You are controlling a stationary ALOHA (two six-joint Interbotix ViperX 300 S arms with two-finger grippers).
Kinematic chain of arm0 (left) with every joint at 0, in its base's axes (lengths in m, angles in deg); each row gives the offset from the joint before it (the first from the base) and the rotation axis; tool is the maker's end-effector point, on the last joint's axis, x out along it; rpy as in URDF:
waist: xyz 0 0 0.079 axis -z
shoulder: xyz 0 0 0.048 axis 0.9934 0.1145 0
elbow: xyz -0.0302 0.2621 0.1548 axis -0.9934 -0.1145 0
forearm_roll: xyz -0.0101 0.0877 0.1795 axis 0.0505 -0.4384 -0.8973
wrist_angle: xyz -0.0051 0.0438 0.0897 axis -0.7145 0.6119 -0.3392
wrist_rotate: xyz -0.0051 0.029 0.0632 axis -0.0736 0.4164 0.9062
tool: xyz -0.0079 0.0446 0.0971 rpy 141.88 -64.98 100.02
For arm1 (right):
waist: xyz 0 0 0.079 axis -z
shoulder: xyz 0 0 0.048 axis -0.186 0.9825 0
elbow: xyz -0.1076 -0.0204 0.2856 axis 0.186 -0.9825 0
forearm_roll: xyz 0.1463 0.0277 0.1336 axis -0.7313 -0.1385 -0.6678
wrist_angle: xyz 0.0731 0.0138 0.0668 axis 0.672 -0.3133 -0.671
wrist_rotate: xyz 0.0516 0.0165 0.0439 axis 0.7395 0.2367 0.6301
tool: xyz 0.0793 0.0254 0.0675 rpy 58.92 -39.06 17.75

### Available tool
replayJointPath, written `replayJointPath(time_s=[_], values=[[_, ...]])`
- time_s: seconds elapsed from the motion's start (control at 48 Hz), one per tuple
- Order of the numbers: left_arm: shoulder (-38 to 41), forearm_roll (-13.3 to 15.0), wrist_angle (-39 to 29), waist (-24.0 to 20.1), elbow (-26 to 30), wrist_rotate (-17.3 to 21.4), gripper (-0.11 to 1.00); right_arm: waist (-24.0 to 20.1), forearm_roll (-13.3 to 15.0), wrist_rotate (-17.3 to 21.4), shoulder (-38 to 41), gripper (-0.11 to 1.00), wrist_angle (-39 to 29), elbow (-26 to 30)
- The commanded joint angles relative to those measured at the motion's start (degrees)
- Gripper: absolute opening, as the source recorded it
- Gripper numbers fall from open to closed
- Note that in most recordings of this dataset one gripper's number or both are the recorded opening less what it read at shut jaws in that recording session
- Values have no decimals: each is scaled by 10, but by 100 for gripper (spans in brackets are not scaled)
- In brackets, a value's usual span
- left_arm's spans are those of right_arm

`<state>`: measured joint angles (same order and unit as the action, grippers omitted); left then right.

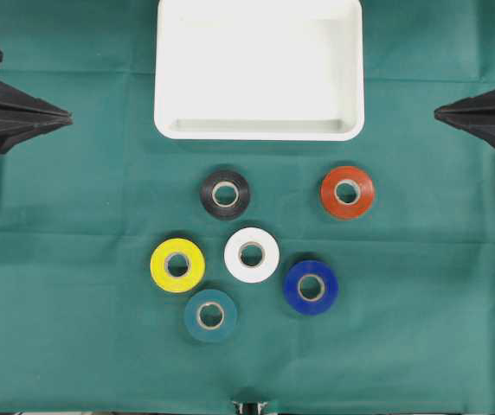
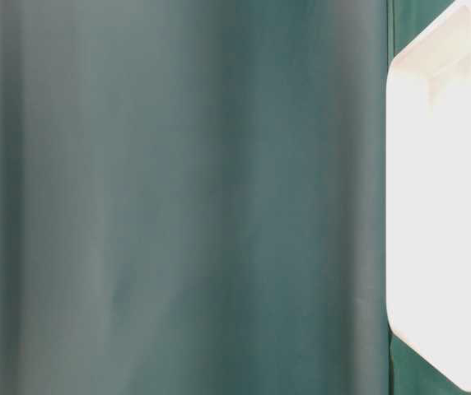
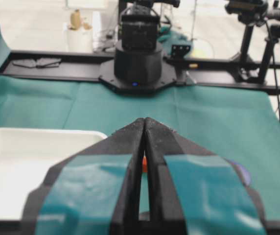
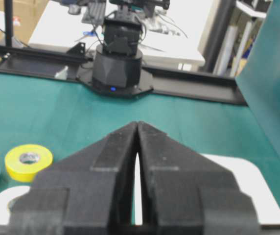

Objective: Put the tape alternately from left to right into the white case.
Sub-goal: 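Raise both grippers from rest and open them above the table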

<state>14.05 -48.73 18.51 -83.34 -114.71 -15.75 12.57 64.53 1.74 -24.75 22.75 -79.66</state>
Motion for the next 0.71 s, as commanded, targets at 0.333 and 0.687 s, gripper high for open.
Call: replayJointPath(time_s=[0.333,0.687], values=[[35,2,-21,-1,18,-50,25,7,1,21,25,-2,3,5],[62,2,-36,-6,30,-49,78,19,0,22,51,78,1,7]])
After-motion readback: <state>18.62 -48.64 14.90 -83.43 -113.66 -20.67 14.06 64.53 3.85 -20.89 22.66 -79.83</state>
